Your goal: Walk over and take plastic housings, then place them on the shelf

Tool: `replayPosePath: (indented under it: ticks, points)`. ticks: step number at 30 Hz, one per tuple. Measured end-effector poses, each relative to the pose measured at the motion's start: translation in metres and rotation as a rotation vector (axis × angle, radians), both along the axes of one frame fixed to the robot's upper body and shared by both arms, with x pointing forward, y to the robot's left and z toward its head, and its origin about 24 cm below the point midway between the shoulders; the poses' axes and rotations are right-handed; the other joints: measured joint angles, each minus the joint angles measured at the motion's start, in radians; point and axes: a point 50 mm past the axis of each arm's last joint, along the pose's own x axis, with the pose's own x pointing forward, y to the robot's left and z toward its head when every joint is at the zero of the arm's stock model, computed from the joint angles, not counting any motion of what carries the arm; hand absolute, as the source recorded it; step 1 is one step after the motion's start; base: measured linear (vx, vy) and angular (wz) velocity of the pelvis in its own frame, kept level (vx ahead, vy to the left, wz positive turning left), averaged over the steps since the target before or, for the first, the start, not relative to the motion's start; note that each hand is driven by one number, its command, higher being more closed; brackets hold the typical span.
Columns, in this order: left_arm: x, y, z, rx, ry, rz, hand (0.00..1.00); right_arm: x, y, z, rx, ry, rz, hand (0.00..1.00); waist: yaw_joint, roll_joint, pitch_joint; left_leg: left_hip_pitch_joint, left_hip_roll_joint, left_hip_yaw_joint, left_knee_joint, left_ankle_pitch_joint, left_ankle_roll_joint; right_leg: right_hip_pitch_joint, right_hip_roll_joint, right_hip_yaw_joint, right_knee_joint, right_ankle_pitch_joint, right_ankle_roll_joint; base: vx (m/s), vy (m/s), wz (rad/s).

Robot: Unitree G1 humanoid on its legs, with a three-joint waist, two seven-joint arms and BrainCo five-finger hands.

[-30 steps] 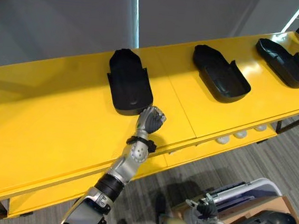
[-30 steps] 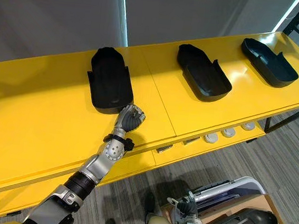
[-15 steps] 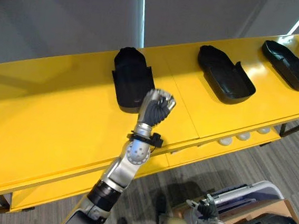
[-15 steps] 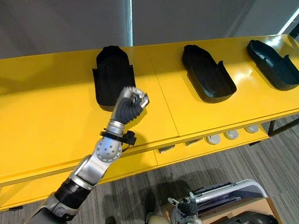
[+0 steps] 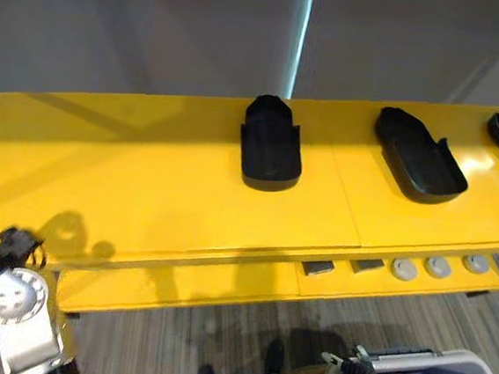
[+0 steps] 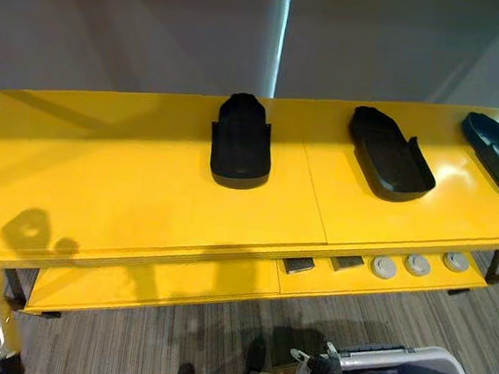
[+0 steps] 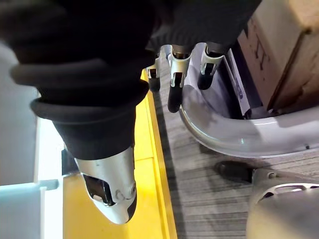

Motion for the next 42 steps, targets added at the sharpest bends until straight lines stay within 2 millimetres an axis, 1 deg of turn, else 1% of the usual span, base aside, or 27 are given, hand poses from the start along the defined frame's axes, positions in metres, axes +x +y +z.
replayPosePath:
  ticks: [2, 3, 4, 5, 6, 8, 9, 11, 14, 19, 21, 25, 28, 29, 30, 31, 32, 33, 34, 35, 36, 37, 38, 39, 40, 41, 42]
  points:
    - [-0.022, -0.007, -0.068, -0.239, 0.272, -0.043, 0.00, -0.003, 0.002, 0.000, 0.003, 0.019, 0.003, 0.00, 0.000, -0.001, -0.011, 0.000, 0.004, 0.006, 0.013, -0.012, 0.005, 0.007, 0.000, -0.009, 0.000, -0.006, -0.002, 0.00, 0.016, 0.07]
    - [-0.028, -0.014, -0.091, -0.339, 0.341, -0.073, 0.00, -0.004, 0.003, 0.001, 0.006, 0.019, 0.003, 0.00, 0.001, -0.001, -0.012, -0.001, 0.007, 0.009, 0.020, -0.016, 0.007, 0.009, 0.002, -0.010, 0.000, -0.010, -0.003, 0.00, 0.002, -0.03]
    - [-0.032, -0.019, -0.105, -0.396, 0.390, -0.096, 0.00, -0.004, 0.004, 0.001, 0.009, 0.018, 0.003, 0.00, 0.001, -0.001, -0.012, -0.002, 0.008, 0.011, 0.027, -0.019, 0.006, 0.011, 0.003, -0.011, 0.000, -0.010, -0.003, 0.00, 0.000, 0.00]
    - [-0.038, -0.032, -0.130, -0.496, 0.477, -0.148, 0.00, -0.004, 0.005, 0.001, 0.011, 0.020, 0.011, 0.00, -0.001, 0.000, -0.013, 0.000, 0.012, 0.012, 0.034, -0.021, 0.001, 0.017, 0.004, -0.012, 0.000, -0.011, -0.003, 0.00, 0.000, 0.00]
    - [-0.041, -0.047, -0.149, -0.575, 0.554, -0.217, 0.00, -0.004, 0.006, 0.001, 0.017, 0.021, 0.015, 0.00, -0.001, 0.001, -0.017, 0.002, 0.014, 0.016, 0.038, -0.021, -0.004, 0.019, 0.006, -0.012, 0.000, -0.014, 0.001, -0.02, -0.003, -0.03]
    - [-0.040, -0.073, -0.171, -0.652, 0.651, -0.342, 0.00, -0.006, 0.005, 0.001, 0.020, 0.021, 0.016, 0.00, -0.003, 0.005, -0.026, 0.002, 0.015, 0.019, 0.038, -0.021, -0.005, 0.019, 0.007, -0.011, 0.000, -0.019, 0.007, -0.02, -0.002, -0.05]
    - [-0.036, -0.088, -0.180, -0.672, 0.706, -0.423, 0.00, -0.006, 0.005, 0.001, 0.020, 0.020, 0.016, 0.00, -0.003, 0.009, -0.029, 0.004, 0.016, 0.022, 0.038, -0.021, -0.005, 0.019, 0.008, -0.010, 0.000, -0.019, 0.007, -0.02, 0.003, -0.05]
    - [-0.031, -0.101, -0.187, -0.677, 0.759, -0.495, 0.00, -0.005, 0.005, 0.002, 0.021, 0.014, 0.016, 0.00, -0.004, 0.011, -0.029, 0.005, 0.017, 0.024, 0.036, -0.021, -0.006, 0.017, 0.009, -0.006, -0.001, -0.019, 0.006, -0.02, 0.002, -0.05]
    - [-0.022, -0.109, -0.191, -0.647, 0.814, -0.559, 0.00, -0.004, 0.005, 0.002, 0.021, 0.009, 0.015, 0.00, -0.005, 0.014, -0.028, 0.015, 0.018, 0.025, 0.021, -0.017, -0.012, 0.017, 0.013, 0.001, -0.004, -0.022, 0.002, -0.02, -0.002, -0.04]
    - [-0.017, -0.124, -0.197, -0.585, 0.917, -0.680, 0.00, -0.004, 0.005, 0.002, 0.019, 0.002, 0.014, 0.00, -0.007, 0.019, -0.030, 0.027, 0.018, 0.025, 0.001, -0.012, -0.018, 0.015, 0.016, 0.012, -0.005, -0.022, 0.002, 0.01, 0.009, -0.06]
    - [-0.014, -0.127, -0.197, -0.556, 0.941, -0.714, 0.00, -0.005, 0.005, 0.001, 0.018, 0.002, 0.014, 0.00, -0.010, 0.019, -0.030, 0.034, 0.018, 0.026, -0.008, -0.010, -0.021, 0.015, 0.018, 0.015, -0.004, -0.023, 0.003, 0.04, 0.020, -0.04]
    - [-0.007, -0.129, -0.196, -0.516, 0.962, -0.755, 0.00, -0.004, 0.005, 0.002, 0.018, -0.004, 0.010, 0.00, -0.034, 0.020, -0.028, 0.033, 0.017, 0.021, -0.003, -0.012, -0.019, 0.017, 0.017, 0.013, -0.003, -0.029, 0.006, 0.05, 0.029, 0.01]
    - [0.006, -0.131, -0.192, -0.466, 0.957, -0.792, 0.00, -0.002, 0.005, 0.003, 0.012, -0.015, -0.005, 0.00, -0.037, 0.024, -0.017, 0.007, 0.020, 0.018, 0.062, -0.040, -0.018, 0.015, 0.018, 0.019, 0.000, -0.031, 0.008, 0.05, 0.039, -0.02]
    - [0.007, -0.132, -0.192, -0.461, 0.957, -0.796, 0.00, -0.001, 0.005, 0.003, 0.011, -0.018, -0.006, 0.00, -0.038, 0.026, -0.016, 0.000, 0.020, 0.017, 0.083, -0.048, -0.018, 0.011, 0.019, 0.024, 0.001, -0.031, 0.007, 0.05, 0.049, -0.31]
    - [0.011, -0.131, -0.189, -0.448, 0.939, -0.797, 0.00, 0.005, 0.005, 0.005, 0.010, -0.037, -0.004, 0.00, -0.028, 0.020, -0.011, -0.029, 0.010, -0.019, 0.138, -0.055, -0.015, -0.007, 0.017, 0.058, 0.006, -0.021, 0.002, 0.03, 0.045, -0.51]
    - [0.013, -0.131, -0.186, -0.438, 0.925, -0.797, 0.00, 0.010, 0.006, 0.007, 0.009, -0.048, 0.002, 0.00, -0.025, 0.017, -0.007, -0.038, -0.003, -0.048, 0.158, -0.056, -0.014, -0.022, 0.015, 0.080, 0.020, -0.020, 0.002, 0.00, 0.038, -0.86]
    - [0.017, -0.132, -0.183, -0.426, 0.902, -0.799, 0.00, 0.019, 0.007, 0.011, 0.003, -0.080, 0.021, 0.00, -0.022, 0.019, 0.007, -0.050, -0.008, -0.117, 0.182, -0.063, -0.016, -0.050, 0.014, 0.114, 0.053, -0.019, 0.003, -0.05, 0.029, -0.91]
    - [0.019, -0.135, -0.181, -0.422, 0.886, -0.806, 0.00, 0.026, 0.006, 0.016, -0.003, -0.114, 0.028, 0.00, -0.025, 0.028, 0.014, -0.049, -0.013, -0.159, 0.181, -0.082, -0.028, -0.072, 0.017, 0.138, 0.075, -0.020, 0.007, -0.06, 0.041, -0.79]
    - [0.021, -0.136, -0.180, -0.419, 0.879, -0.813, 0.00, 0.030, 0.004, 0.019, -0.012, -0.133, 0.031, 0.00, -0.030, 0.033, 0.016, -0.049, -0.015, -0.167, 0.180, -0.094, -0.026, -0.083, 0.019, 0.148, 0.081, -0.018, 0.010, -0.07, 0.086, -0.61]
    - [0.029, -0.140, -0.176, -0.404, 0.854, -0.831, 0.00, 0.038, 0.004, 0.026, -0.016, -0.176, 0.035, 0.00, -0.037, 0.037, 0.020, -0.050, -0.017, -0.169, 0.184, -0.120, -0.007, -0.100, 0.022, 0.166, 0.082, -0.011, 0.019, -0.08, 0.129, -0.45]
    - [0.037, -0.143, -0.172, -0.385, 0.834, -0.846, 0.00, 0.046, 0.008, 0.033, -0.009, -0.226, 0.041, 0.00, -0.038, 0.027, 0.029, -0.062, -0.023, -0.149, 0.208, -0.128, 0.003, -0.112, 0.019, 0.185, 0.086, -0.005, 0.028, -0.13, 0.165, -0.61]
    - [0.042, -0.144, -0.168, -0.369, 0.814, -0.853, 0.00, 0.056, 0.012, 0.043, -0.004, -0.291, 0.055, 0.00, -0.032, 0.017, 0.037, -0.073, -0.028, -0.126, 0.240, -0.145, 0.008, -0.126, 0.022, 0.215, 0.095, 0.002, 0.034, -0.14, 0.145, -0.86]
    - [0.045, -0.145, -0.165, -0.354, 0.794, -0.853, 0.00, 0.072, 0.021, 0.057, 0.005, -0.386, 0.076, 0.00, -0.027, 0.009, 0.040, -0.100, -0.035, -0.087, 0.304, -0.175, 0.018, -0.150, 0.031, 0.261, 0.105, 0.017, 0.040, -0.15, 0.113, -0.96]
    - [0.045, -0.145, -0.164, -0.352, 0.787, -0.853, 0.00, 0.080, 0.026, 0.063, 0.011, -0.428, 0.093, 0.00, -0.024, 0.006, 0.041, -0.117, -0.034, -0.062, 0.334, -0.191, 0.024, -0.161, 0.037, 0.285, 0.106, 0.029, 0.041, -0.25, 0.163, -1.26]
    - [0.047, -0.145, -0.162, -0.343, 0.775, -0.855, 0.00, 0.099, 0.039, 0.076, 0.022, -0.504, 0.142, 0.00, -0.015, -0.004, 0.045, -0.151, -0.032, -0.007, 0.387, -0.213, 0.039, -0.190, 0.043, 0.324, 0.095, 0.035, 0.040, -0.32, 0.196, -1.13]
    - [0.049, -0.145, -0.160, -0.339, 0.767, -0.856, 0.00, 0.105, 0.045, 0.081, 0.025, -0.526, 0.168, 0.00, -0.011, -0.012, 0.050, -0.163, -0.032, 0.022, 0.405, -0.218, 0.047, -0.204, 0.039, 0.318, 0.095, 0.026, 0.029, -0.33, 0.198, -1.34]
    - [0.051, -0.144, -0.159, -0.332, 0.763, -0.856, 0.00, 0.116, 0.056, 0.088, 0.030, -0.561, 0.210, 0.00, -0.001, -0.020, 0.059, -0.180, -0.029, 0.060, 0.413, -0.213, 0.064, -0.225, 0.035, 0.303, 0.095, -0.020, 0.001, -0.27, 0.106, -1.06]
